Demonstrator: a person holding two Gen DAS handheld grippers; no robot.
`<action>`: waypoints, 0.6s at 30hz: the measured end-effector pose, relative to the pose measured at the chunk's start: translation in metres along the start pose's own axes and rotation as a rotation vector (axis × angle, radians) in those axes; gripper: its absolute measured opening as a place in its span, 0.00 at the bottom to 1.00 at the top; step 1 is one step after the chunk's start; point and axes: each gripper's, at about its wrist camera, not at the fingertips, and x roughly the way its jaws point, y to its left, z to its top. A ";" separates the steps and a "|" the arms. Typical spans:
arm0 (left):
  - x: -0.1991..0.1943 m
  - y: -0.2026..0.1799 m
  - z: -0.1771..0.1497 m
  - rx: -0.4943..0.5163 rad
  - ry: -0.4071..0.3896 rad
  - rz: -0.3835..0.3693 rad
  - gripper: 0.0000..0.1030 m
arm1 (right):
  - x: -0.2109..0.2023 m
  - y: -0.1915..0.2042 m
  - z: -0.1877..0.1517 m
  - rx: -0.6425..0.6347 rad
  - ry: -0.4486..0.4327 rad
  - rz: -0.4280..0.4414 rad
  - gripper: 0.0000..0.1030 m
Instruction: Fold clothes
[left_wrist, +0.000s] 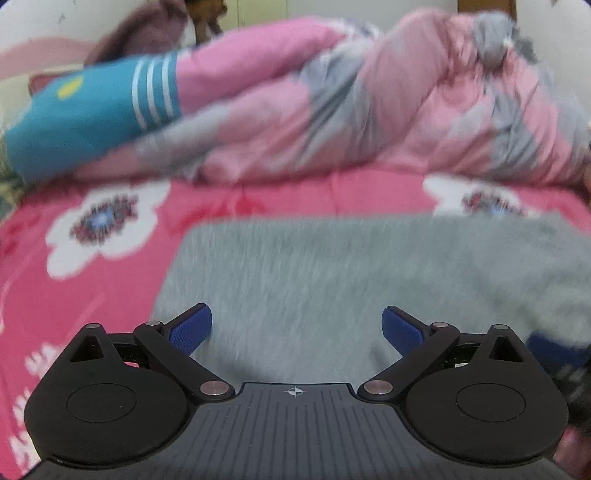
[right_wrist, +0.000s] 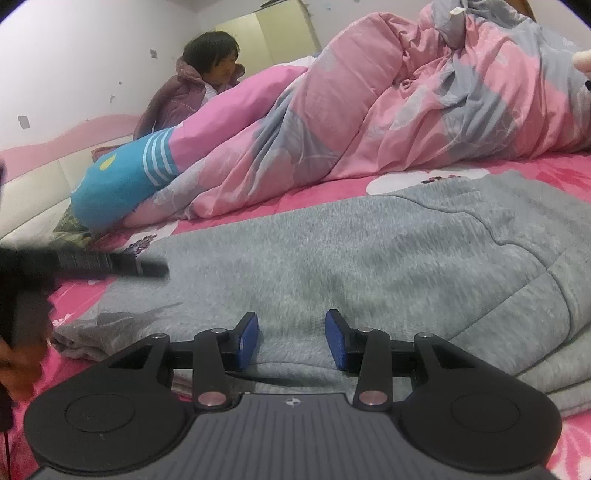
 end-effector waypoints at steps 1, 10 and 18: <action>0.005 0.004 -0.005 -0.014 0.024 -0.006 0.98 | 0.000 0.002 0.000 -0.010 0.003 -0.008 0.41; 0.006 0.009 -0.003 -0.033 0.030 -0.029 1.00 | -0.006 0.021 0.025 -0.097 0.052 -0.069 0.42; 0.006 0.011 -0.002 -0.035 0.041 -0.031 1.00 | 0.013 -0.012 0.057 -0.168 0.034 -0.246 0.42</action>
